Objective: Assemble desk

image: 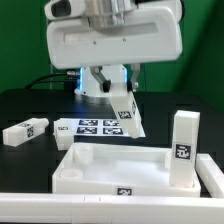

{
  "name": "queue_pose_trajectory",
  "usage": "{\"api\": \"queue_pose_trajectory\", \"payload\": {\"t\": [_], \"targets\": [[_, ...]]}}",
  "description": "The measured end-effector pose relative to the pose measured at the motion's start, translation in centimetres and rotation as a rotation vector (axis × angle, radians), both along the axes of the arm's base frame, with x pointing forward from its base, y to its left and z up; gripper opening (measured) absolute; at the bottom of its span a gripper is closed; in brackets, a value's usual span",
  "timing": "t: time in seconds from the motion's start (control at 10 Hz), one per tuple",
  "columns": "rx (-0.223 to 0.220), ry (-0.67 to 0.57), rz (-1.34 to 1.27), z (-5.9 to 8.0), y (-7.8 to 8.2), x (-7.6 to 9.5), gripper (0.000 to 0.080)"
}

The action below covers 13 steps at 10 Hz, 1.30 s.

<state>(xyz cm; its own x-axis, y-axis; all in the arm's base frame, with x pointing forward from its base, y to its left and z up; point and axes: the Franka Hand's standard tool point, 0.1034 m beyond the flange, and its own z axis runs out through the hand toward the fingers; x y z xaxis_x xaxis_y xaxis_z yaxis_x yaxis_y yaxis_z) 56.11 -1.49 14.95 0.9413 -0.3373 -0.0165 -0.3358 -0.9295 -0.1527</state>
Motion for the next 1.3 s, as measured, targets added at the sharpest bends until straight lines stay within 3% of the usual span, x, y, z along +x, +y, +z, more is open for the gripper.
{"api": "queue_pose_trajectory", "payload": {"t": [0.3, 0.5, 0.8, 1.2, 1.3], "targets": [[-0.067, -0.158, -0.011, -0.4, 0.0, 0.5, 0.029], [-0.07, -0.153, -0.002, -0.5, -0.2, 0.4, 0.029], [-0.147, -0.214, 0.134, 2.4, -1.9, 3.4, 0.029], [-0.159, -0.252, 0.135, 2.6, -2.0, 3.9, 0.029], [-0.194, -0.345, 0.127, 2.7, -2.2, 4.4, 0.029]]}}
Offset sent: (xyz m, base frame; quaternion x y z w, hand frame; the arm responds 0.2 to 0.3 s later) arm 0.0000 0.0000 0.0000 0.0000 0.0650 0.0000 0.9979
